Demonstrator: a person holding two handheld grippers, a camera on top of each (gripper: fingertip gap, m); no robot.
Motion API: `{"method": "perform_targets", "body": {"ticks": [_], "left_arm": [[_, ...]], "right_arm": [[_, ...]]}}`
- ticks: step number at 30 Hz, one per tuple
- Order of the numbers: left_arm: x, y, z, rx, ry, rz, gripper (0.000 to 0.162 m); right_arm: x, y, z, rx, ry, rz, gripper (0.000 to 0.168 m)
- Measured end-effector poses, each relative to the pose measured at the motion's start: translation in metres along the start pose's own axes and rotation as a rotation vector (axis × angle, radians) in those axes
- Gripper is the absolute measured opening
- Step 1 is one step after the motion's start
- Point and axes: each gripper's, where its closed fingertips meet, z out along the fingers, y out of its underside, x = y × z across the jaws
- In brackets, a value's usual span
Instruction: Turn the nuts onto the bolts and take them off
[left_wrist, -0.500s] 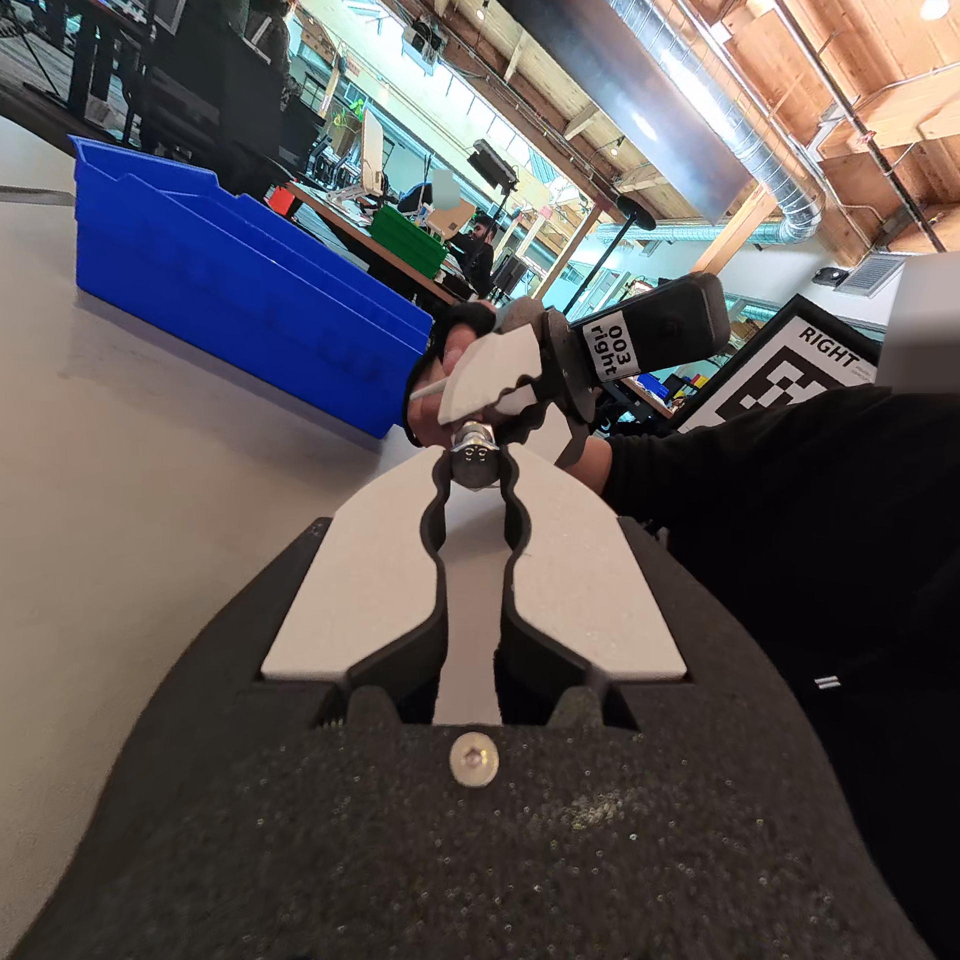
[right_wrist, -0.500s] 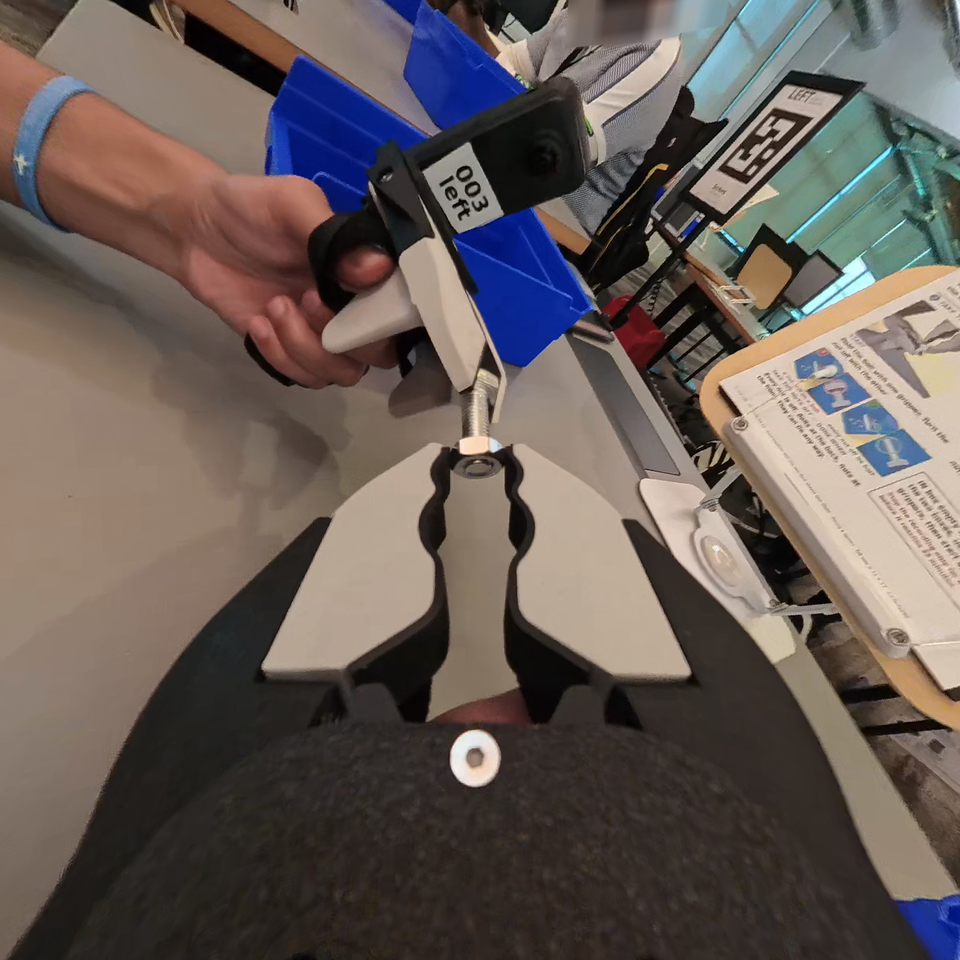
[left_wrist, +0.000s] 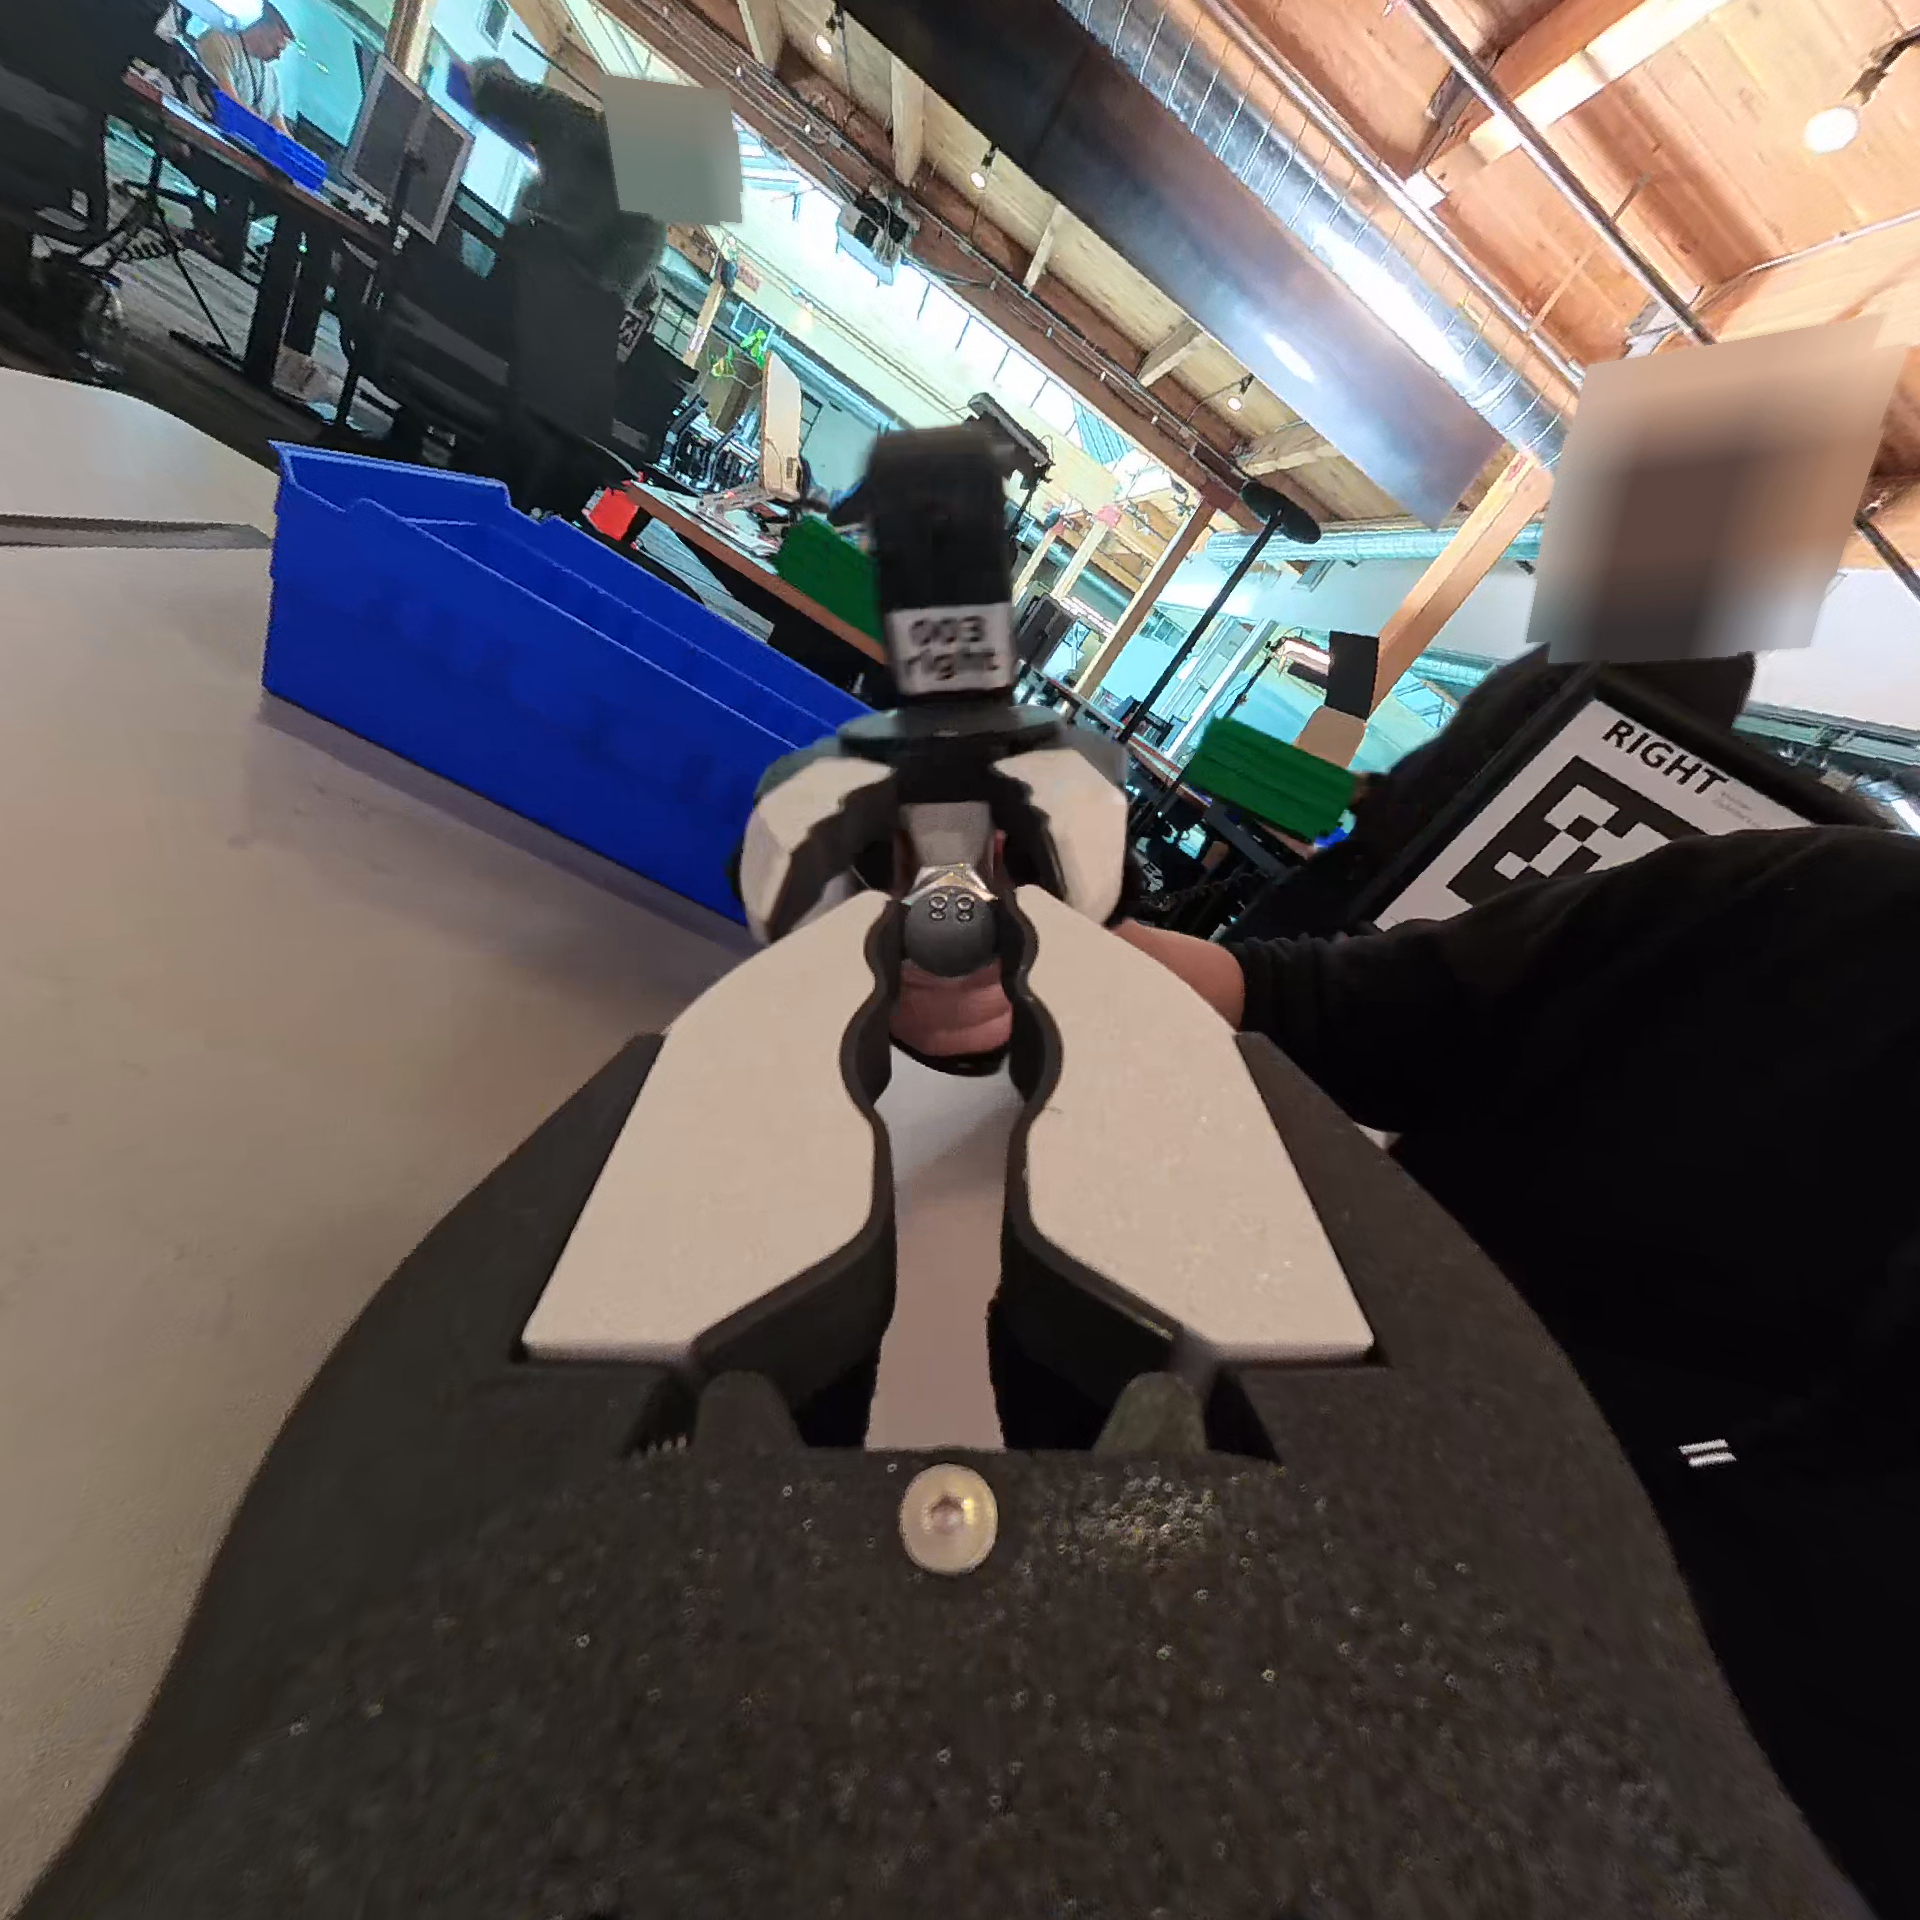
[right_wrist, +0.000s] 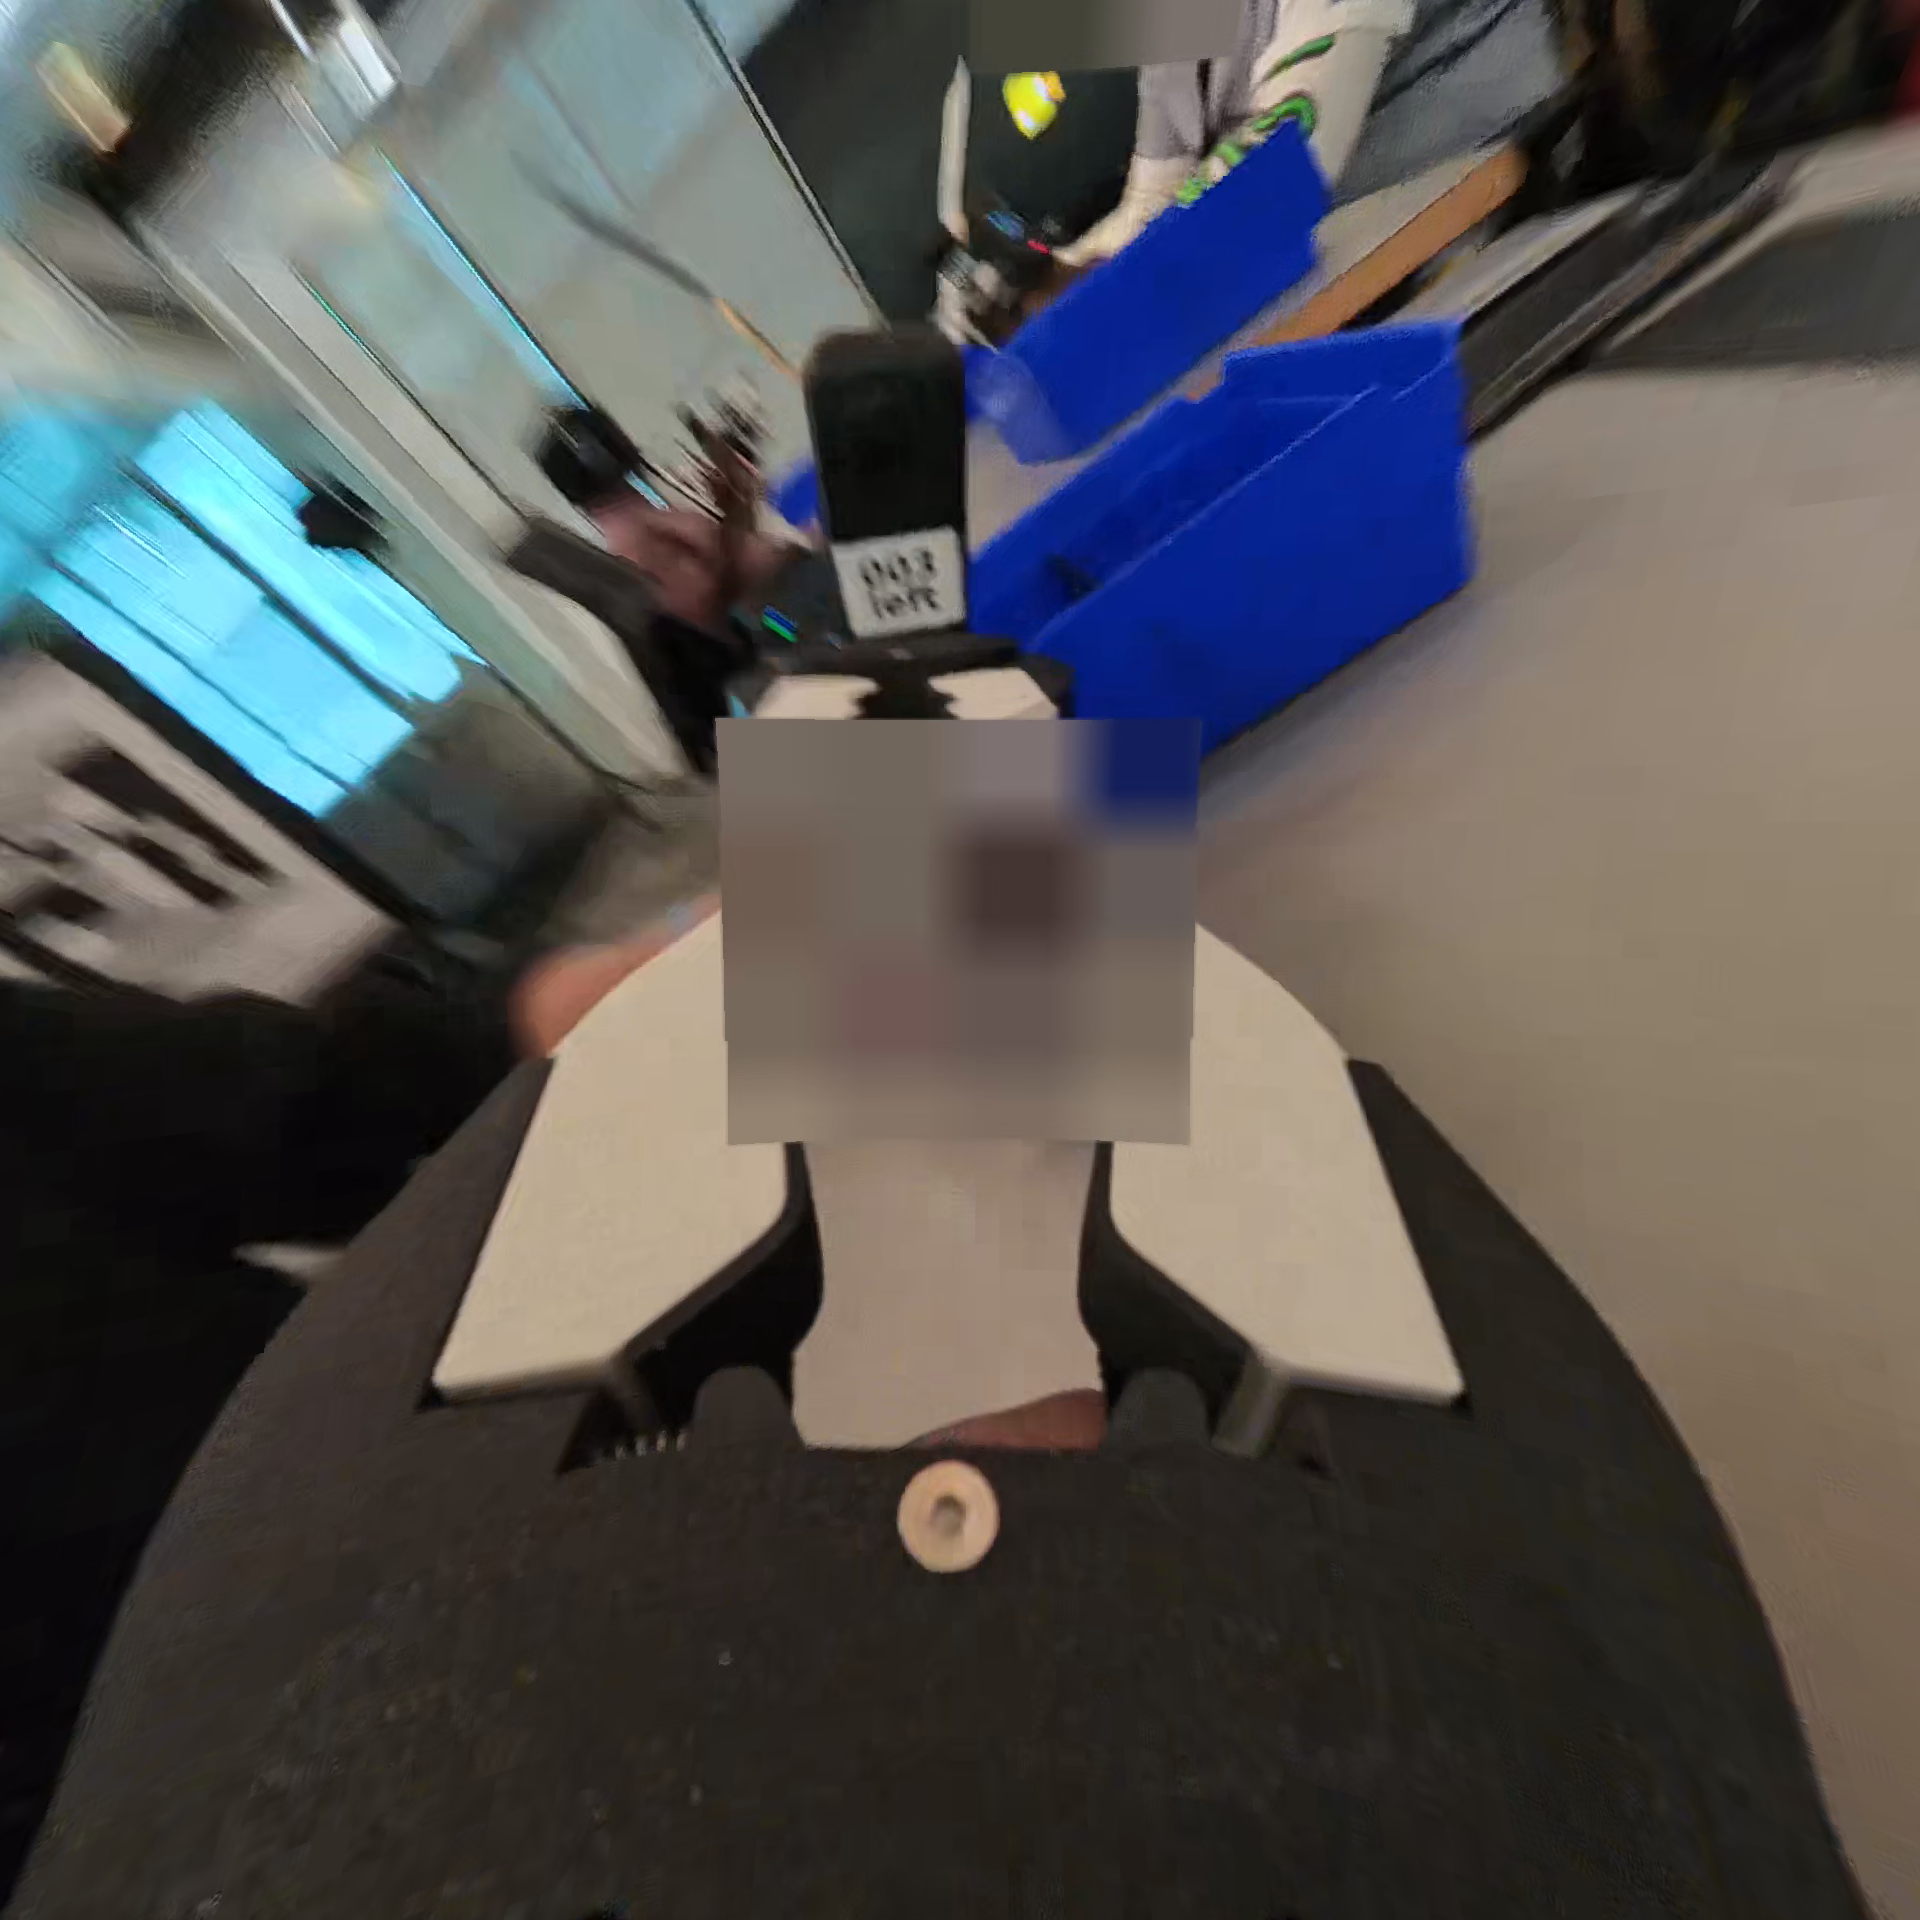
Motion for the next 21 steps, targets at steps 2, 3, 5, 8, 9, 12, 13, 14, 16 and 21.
{"method": "perform_targets", "body": {"ticks": [2, 3, 5, 8, 9, 12, 13, 14, 16, 21], "left_arm": [[-0.001, 0.002, 0.0, -0.012, -0.003, -0.003, 0.017], [-0.001, 0.003, 0.0, -0.016, -0.001, -0.005, 0.017], [-0.001, 0.005, 0.002, -0.021, 0.003, -0.008, 0.017], [0.0, 0.007, 0.005, -0.032, 0.012, -0.011, 0.017], [0.001, 0.008, 0.006, -0.035, 0.018, -0.014, 0.017], [0.001, 0.01, 0.008, -0.044, 0.013, -0.012, 0.017], [0.002, 0.01, 0.008, -0.045, 0.018, -0.011, 0.017], [0.003, 0.01, 0.007, -0.043, 0.024, -0.004, 0.017], [0.005, 0.005, 0.006, -0.025, 0.017, 0.014, 0.017], [-0.005, 0.005, 0.002, -0.035, -0.069, 0.058, 0.017]], "right_arm": [[0.007, 0.004, -0.004, -0.051, 0.175, -0.361, 0.058], [0.009, 0.006, -0.006, -0.082, 0.249, -0.538, 0.056], [0.005, 0.008, -0.009, -0.114, 0.322, -0.777, 0.046], [-0.003, 0.008, -0.01, -0.087, 0.3, -0.82, 0.036], [-0.001, 0.009, -0.01, -0.096, 0.294, -0.806, 0.025], [0.003, 0.013, -0.011, -0.115, 0.273, -0.756, 0.019], [0.001, 0.014, -0.01, -0.116, 0.236, -0.676, 0.019], [-0.003, 0.013, -0.01, -0.099, 0.177, -0.561, 0.019], [-0.009, 0.007, -0.008, -0.048, 0.025, -0.212, 0.019], [-0.008, -0.002, -0.004, 0.065, -0.361, 0.755, 0.019]]}}
